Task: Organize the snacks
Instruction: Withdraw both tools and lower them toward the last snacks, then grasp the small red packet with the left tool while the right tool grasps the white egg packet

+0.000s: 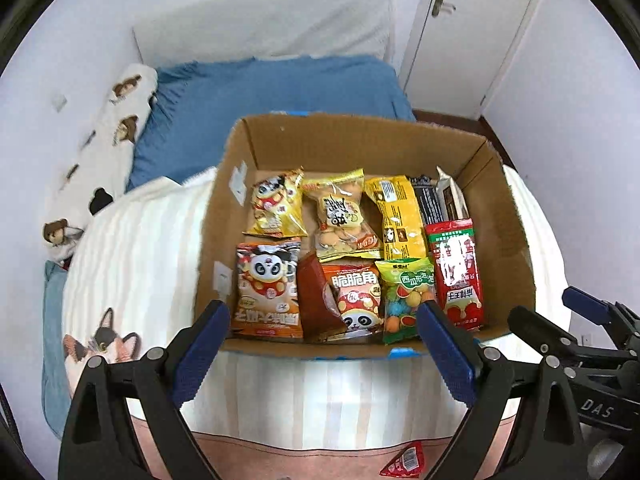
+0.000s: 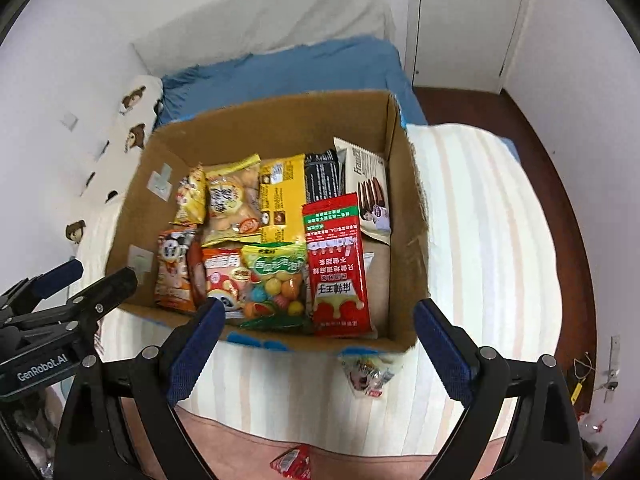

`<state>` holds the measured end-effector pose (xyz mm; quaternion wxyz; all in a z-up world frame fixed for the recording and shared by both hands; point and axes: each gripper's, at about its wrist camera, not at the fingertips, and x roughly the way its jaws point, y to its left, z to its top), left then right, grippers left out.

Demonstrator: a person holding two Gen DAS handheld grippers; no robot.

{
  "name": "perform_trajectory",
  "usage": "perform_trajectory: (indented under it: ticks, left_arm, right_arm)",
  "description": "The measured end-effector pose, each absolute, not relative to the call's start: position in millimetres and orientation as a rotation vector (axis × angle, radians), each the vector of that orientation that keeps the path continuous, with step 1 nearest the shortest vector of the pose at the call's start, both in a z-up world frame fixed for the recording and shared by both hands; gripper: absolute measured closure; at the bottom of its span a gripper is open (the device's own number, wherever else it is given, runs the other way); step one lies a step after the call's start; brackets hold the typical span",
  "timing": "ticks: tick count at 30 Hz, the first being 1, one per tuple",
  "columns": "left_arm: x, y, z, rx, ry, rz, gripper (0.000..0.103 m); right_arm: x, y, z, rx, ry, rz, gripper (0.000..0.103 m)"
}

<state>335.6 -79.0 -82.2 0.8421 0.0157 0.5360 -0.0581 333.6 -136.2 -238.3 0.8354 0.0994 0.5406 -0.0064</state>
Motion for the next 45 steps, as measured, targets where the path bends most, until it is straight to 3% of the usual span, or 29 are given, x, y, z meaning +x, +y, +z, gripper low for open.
perform_trajectory:
  ticks: [11,19,25,28,33,37,38,40,41,45]
  left_arm:
    - [271,-69,-24,0.039,0.948,-0.113,0.007]
    - [237,-76,-17,0.036,0.919,-0.131,0.007]
    - [210,-94,-76,0.010,1.078,-0.187,0.007]
    - [198,-108,-138,-0.023,1.270,-0.260,0.007]
    - [185,-132,-228,-0.070,1.529,-0.329,0.007]
    - [183,-150,-272,-0.121,1.623,-0.353,0.008]
    - [185,-154,-280,-0.134,1.622,-0.349,0.013]
    - [188,-157,-288,-0.126,1.617,-0.323,0.048]
    - [190,-158,-290,-0.109,1.610,-0.308,0.053]
    - [202,-146,-284,-0.138,1.587,-0.278,0.054]
  right_arm:
    - [269,-132,-189,0.238,0.995,-0.014,0.006]
    - [222,-146,-186,0.316,0.960,0.015,0.006]
    - [189,-176,-233,0.396,1.051,-0.007,0.009]
    - [177,-187,-267,0.418,1.126,0.003,0.035]
    - [163,-207,-312,0.473,1.216,-0.020,0.035]
    - [165,-215,-334,0.499,1.263,-0.030,0.035]
    - [167,-216,-339,0.499,1.272,-0.032,0.035]
    - [173,-217,-347,0.505,1.280,-0.028,0.035]
    - [177,-217,-349,0.506,1.281,-0.025,0.035]
    - [209,-210,-357,0.503,1.252,-0.018,0.035]
